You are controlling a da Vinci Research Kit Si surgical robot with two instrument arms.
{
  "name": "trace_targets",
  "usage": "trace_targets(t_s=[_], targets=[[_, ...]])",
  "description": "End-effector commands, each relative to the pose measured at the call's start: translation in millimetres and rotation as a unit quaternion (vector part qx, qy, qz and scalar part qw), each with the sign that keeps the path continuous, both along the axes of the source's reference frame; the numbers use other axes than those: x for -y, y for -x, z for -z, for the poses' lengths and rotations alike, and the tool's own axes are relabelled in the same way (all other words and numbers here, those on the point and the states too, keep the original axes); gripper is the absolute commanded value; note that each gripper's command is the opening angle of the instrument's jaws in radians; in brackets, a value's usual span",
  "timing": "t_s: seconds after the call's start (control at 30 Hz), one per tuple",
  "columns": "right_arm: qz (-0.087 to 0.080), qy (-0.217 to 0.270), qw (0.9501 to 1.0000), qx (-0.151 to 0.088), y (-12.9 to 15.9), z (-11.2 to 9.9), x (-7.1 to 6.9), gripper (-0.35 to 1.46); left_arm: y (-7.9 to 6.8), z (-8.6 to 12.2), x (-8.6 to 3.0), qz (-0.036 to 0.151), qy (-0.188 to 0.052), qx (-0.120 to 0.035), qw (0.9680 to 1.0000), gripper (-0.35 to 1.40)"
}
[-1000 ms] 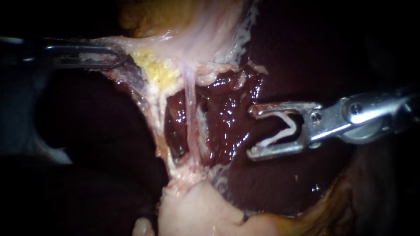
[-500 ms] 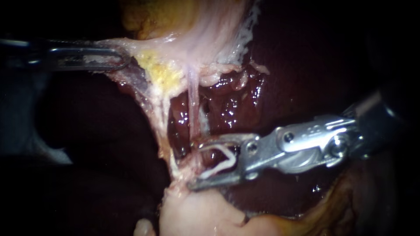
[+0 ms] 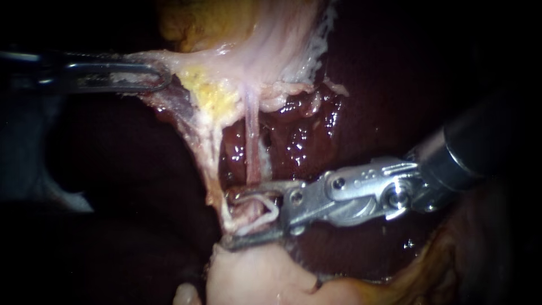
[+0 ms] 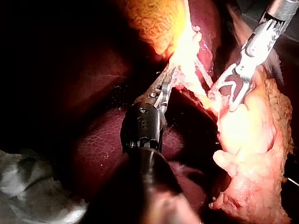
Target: Clipping first clip left tube
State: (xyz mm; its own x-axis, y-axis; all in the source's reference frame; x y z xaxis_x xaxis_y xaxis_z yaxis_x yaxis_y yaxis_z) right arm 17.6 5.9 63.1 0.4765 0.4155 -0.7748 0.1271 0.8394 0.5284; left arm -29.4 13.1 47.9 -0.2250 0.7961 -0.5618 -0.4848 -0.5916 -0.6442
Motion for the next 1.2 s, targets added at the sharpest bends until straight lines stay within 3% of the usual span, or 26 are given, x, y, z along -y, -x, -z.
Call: trace_targets(t_s=[0.03, 0.3, 0.67, 0.97, 1.2], targets=[[0.000, 0.000, 1.0000, 0.000, 0.0, -0.2, -0.1, 0.49, 0.0, 0.0, 0.0, 0.000, 0.000, 0.000, 1.0000, -0.35], [-0.011, 0.001, 0.9999, -0.011, -1.5, -1.0, -0.1, 0.49, 0.1, 0.0, 0.1, 0.000, 0.000, 0.000, 1.0000, -0.35], [0.012, -0.013, 0.9995, -0.028, -4.9, -2.4, 2.4, 0.48, 0.3, 0.0, 0.1, -0.001, -0.001, 0.001, 1.0000, -0.35], [0.020, -0.037, 0.9979, -0.051, -6.6, -2.8, 3.9, 0.48, 0.5, 0.0, 0.1, 0.000, -0.001, 0.000, 1.0000, -0.35], [0.005, -0.072, 0.9960, -0.053, -7.4, -1.8, 4.4, 0.46, 0.6, 0.0, 0.1, 0.000, -0.001, 0.000, 1.0000, -0.35]])
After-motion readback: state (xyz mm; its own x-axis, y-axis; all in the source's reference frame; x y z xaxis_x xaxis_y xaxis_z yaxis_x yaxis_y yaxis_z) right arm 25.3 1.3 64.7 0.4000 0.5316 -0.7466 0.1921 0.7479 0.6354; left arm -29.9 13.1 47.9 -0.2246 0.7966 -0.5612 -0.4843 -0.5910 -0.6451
